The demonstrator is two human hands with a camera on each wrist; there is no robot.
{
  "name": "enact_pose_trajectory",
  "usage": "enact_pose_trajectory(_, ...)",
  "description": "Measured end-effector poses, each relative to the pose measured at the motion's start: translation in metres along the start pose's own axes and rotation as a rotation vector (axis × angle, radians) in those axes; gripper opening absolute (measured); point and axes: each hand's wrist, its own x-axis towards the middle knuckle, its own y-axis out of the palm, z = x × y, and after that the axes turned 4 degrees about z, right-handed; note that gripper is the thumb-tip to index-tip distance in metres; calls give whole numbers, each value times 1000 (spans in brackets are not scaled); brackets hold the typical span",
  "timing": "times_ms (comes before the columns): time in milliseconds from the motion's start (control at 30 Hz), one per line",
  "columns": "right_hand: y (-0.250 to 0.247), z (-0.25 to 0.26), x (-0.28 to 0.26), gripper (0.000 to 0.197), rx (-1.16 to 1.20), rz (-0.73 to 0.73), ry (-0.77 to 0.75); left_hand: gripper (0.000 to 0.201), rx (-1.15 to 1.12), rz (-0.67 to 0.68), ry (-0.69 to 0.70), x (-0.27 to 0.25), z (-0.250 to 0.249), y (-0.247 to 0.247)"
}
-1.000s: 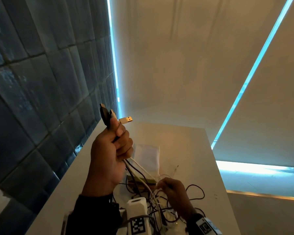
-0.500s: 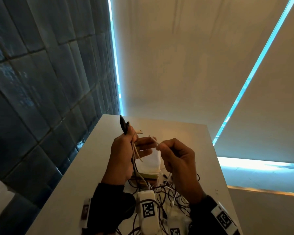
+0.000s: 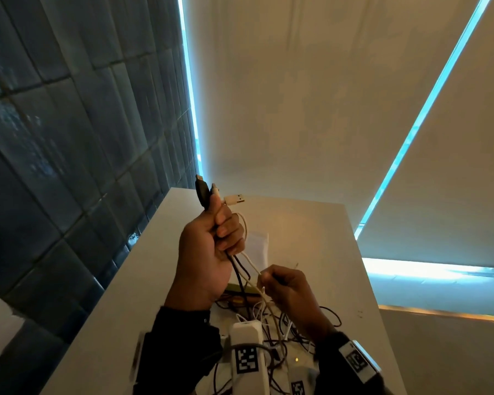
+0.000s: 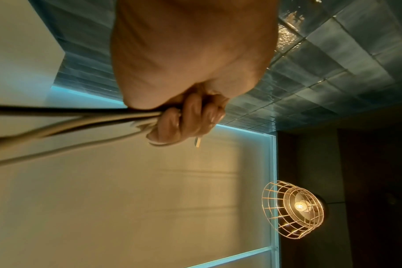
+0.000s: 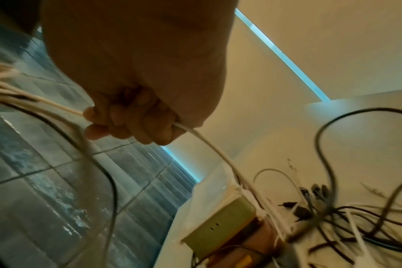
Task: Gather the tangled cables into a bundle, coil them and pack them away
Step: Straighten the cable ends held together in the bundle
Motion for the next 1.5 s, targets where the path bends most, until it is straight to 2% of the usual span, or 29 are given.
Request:
enact_pose_trajectory(200, -14, -62, -5, 25, -185, -46, 83, 45, 78, -16, 59, -5, -14, -3)
enact_pose_trajectory(300, -22, -74, -7, 28, -215, -92, 148, 45, 103, -60, 63, -6, -13, -7)
enact_pose_trajectory(433, -32, -53, 8, 25, -239, -312, 232, 41, 180, -147, 36, -3, -9, -15)
enact_pose_trajectory(533, -30, -11, 20, 16, -54, -411, 133, 41, 233, -191, 0, 1, -3, -20)
enact_pose_trajectory(700, -2, 55, 20, 11, 107, -280, -163, 40, 393, -259, -59, 2, 8, -19)
enact_pose_trajectory(767, 8, 67, 16, 12, 103, -185, -236, 40, 463, -276, -75, 1, 11, -15)
enact_pose_trajectory(833, 16, 72, 12, 13, 78, -70, -260, 38, 442, -268, -74, 0, 11, -11)
enact_pose_trajectory(1000, 20, 54, 3, 14, 141, 93, -101, 43, 81, -163, -15, -2, 0, -3)
enact_pose_trajectory(1100, 14, 39, -3, 19, 205, 107, 13, 46, 139, -85, -9, -4, -7, 3)
enact_pose_trajectory(1167, 12, 31, -4, 19, 204, 109, 29, 49, 217, -41, -25, -7, -7, 5)
enact_pose_trajectory(1233, 10, 22, -4, 18, 197, 91, 31, 52, 270, -26, -22, -9, -5, 6)
enact_pose_trajectory(1333, 6, -5, -1, 19, 187, 46, 60, 44, 242, -39, 3, -7, -5, 4)
enact_pose_trajectory(1500, 1, -53, 0, 21, -5, -19, 84, 40, 260, -33, 11, -8, -9, -2)
